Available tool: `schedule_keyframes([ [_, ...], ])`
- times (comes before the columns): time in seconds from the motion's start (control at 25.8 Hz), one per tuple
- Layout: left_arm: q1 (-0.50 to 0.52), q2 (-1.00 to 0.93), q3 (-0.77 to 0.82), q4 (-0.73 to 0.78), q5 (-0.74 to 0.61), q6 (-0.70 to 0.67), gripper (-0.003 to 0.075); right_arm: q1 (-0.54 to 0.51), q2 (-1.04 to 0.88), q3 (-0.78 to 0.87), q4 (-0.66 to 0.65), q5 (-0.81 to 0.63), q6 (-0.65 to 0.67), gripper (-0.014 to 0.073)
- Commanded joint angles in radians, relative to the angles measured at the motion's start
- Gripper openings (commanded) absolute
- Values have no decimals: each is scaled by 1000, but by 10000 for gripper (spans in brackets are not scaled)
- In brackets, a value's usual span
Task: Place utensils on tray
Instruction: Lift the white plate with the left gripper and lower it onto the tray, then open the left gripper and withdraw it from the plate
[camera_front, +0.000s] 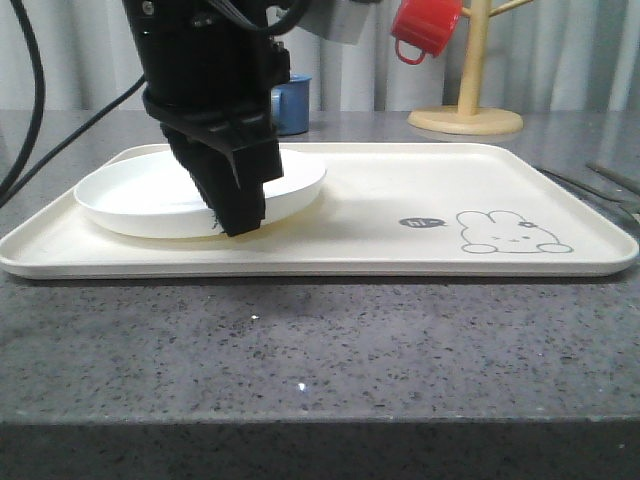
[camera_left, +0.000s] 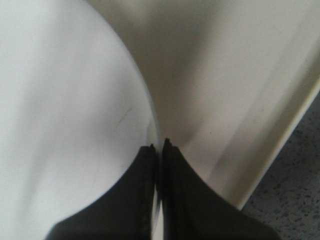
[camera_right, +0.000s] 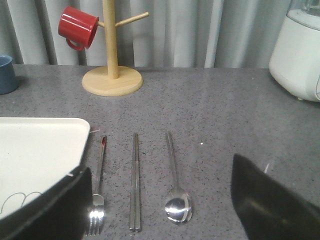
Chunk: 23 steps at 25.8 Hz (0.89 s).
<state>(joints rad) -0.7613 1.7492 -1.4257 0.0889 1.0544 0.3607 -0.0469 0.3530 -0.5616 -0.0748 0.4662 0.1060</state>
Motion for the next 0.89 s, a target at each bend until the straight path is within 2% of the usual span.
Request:
schedule_keyframes([
  [0.0, -3, -43, -32, -30, -9, -38, 125, -5, 16, -35, -13, -73, -5, 593],
  [0.08, 6, -45, -36, -30, 6, -54, 256, -5, 16, -35, -13, -73, -5, 593],
  [0.15, 19, -48, -43, -30, 23, -62, 353, -5, 16, -35, -13, -73, -5, 593],
  [0.27, 35, -65, -50, -32, 45, -62, 462, -5, 16, -35, -13, -73, -5, 593],
  [0.39, 55, -90, -56, -32, 63, -62, 507, -5, 16, -35, -13, -72, -5, 593],
  [0.5, 92, -132, -64, -32, 83, -62, 494, -5, 16, -35, -13, -72, -5, 593],
  [0.66, 183, -203, -64, -39, 84, -62, 430, -5, 16, -35, -13, -72, -5, 593],
  [0.85, 355, -278, -64, -136, 117, -66, 282, -5, 16, -35, -13, -72, -5, 593],
])
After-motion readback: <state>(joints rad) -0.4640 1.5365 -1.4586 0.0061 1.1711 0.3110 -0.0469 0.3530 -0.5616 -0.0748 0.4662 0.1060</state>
